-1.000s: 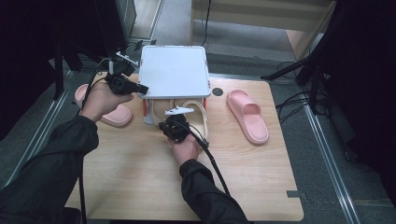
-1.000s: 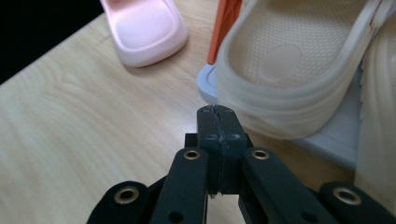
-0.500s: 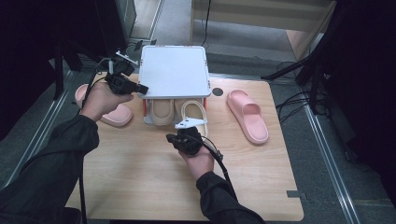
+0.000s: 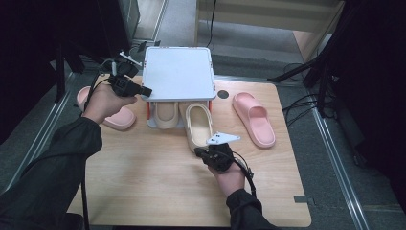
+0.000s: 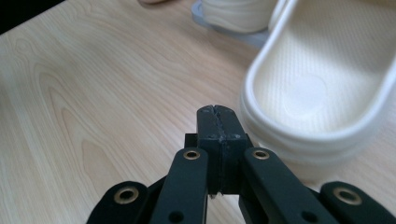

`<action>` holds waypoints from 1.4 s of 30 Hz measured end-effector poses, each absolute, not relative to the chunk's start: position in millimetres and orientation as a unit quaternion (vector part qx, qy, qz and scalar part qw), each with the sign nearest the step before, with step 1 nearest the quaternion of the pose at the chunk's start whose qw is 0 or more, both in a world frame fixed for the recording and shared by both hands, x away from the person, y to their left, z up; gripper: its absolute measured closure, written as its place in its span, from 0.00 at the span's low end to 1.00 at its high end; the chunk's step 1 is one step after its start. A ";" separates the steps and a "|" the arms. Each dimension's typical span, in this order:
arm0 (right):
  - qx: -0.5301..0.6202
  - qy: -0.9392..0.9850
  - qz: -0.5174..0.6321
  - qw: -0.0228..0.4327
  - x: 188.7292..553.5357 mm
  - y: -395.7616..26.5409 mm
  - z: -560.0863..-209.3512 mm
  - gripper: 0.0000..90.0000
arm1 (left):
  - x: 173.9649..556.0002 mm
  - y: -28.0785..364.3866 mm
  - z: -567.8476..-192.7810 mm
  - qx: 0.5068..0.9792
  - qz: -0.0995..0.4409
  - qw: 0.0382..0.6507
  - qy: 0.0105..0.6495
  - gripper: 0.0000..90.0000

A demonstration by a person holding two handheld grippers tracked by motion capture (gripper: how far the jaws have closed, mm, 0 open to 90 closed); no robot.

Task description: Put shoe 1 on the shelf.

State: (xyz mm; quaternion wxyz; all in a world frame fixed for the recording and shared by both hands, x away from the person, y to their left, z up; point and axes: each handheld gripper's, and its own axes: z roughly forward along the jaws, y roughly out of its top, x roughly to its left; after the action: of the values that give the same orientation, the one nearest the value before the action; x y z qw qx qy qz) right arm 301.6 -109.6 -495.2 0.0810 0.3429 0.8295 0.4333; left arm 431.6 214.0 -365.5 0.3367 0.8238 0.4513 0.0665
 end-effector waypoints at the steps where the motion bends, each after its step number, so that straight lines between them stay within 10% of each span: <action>1: 0.343 0.830 0.432 0.079 300.9 -111.3 -495.8 1.00 | 431.6 214.0 -365.5 0.824 0.066 0.337 0.452 1.00; 42: 0.393 0.799 0.448 0.082 370.9 -104.5 -512.9 1.00 | 431.5 218.0 -367.5 0.818 0.060 0.349 0.452 1.00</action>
State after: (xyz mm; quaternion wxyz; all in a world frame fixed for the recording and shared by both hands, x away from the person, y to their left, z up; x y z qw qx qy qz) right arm 370.9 -104.5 -512.9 0.0823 0.3930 0.7989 0.4479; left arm 431.5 218.0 -367.5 0.3493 0.8184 0.4523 0.0596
